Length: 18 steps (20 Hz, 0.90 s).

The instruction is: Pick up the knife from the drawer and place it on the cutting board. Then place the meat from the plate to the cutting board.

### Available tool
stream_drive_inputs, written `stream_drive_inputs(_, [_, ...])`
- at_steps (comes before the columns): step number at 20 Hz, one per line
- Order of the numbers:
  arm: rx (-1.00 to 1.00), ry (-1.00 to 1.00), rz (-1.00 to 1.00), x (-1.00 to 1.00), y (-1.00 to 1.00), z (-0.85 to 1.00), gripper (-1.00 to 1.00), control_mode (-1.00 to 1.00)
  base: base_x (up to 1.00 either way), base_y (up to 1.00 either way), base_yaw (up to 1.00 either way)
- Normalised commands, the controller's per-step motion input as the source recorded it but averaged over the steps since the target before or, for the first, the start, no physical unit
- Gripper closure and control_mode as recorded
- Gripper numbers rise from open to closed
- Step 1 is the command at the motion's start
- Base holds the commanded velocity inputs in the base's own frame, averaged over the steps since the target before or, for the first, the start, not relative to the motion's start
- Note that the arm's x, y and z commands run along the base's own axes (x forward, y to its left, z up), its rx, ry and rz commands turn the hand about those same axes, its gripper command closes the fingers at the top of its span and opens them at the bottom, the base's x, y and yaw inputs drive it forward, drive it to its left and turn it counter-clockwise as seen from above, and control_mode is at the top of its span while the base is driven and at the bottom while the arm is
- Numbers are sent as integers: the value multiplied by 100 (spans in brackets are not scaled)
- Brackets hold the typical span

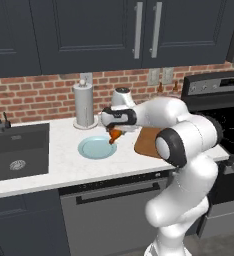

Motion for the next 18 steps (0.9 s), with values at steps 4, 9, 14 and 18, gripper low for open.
stream_drive_inputs(4, [3, 0, 0, -56, -100, 14, 100, -100, 0, 0, 0])
stream_drive_inputs(9, [0, 0, 0, -26, -100, 10, 100, -100, 0, 0, 0])
stream_drive_inputs(14, [0, 0, 1, 1, -92, 1, 100, -100, 0, 0, 0])
stream_drive_inputs(18, [0, 2, 2, 27, -70, 0, 100, -100, 0, 0, 0])
